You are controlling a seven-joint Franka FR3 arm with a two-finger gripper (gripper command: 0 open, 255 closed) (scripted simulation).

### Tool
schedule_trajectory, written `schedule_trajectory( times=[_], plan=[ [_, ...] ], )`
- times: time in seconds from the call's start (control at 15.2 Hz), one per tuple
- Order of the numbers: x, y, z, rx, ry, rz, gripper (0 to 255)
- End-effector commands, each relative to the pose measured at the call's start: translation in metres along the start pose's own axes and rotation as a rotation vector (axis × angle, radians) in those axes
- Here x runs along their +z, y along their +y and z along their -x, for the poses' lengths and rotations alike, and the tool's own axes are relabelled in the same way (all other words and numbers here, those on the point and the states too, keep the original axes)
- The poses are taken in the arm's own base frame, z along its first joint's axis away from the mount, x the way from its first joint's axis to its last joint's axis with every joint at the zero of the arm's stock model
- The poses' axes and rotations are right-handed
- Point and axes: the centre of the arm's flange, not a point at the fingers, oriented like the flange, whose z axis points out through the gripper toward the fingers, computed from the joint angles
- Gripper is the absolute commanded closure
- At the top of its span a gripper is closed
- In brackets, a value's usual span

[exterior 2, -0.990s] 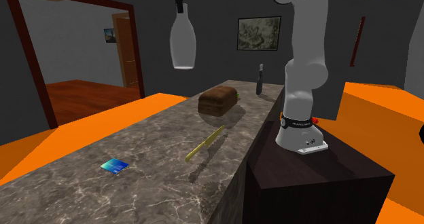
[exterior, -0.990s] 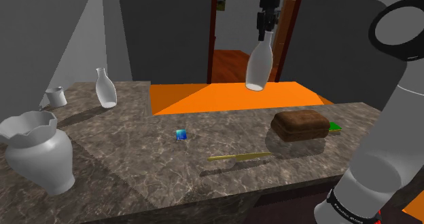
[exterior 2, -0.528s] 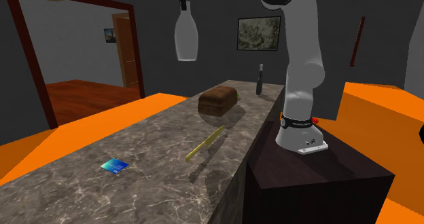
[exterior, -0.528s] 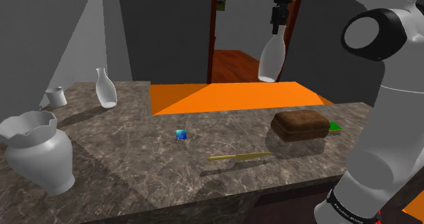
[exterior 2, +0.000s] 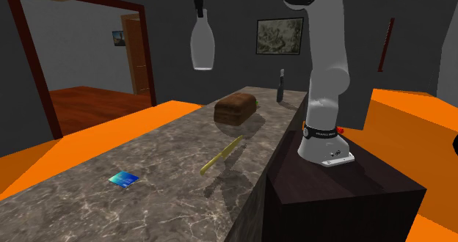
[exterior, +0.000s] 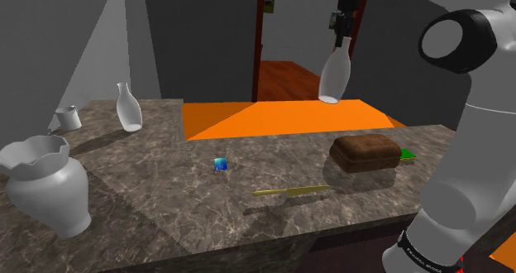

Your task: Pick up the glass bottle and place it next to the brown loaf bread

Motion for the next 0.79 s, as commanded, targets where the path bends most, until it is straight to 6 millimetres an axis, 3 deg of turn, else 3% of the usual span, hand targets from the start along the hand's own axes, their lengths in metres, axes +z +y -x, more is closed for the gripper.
schedule_trajectory(
  times=[0.0, 0.73],
  plan=[
    [0.011, 0.001, -0.001, 0.000, 0.001, 0.001, 255],
    [0.069, 0.002, -0.005, 0.000, 0.001, 0.001, 255]
  ],
)
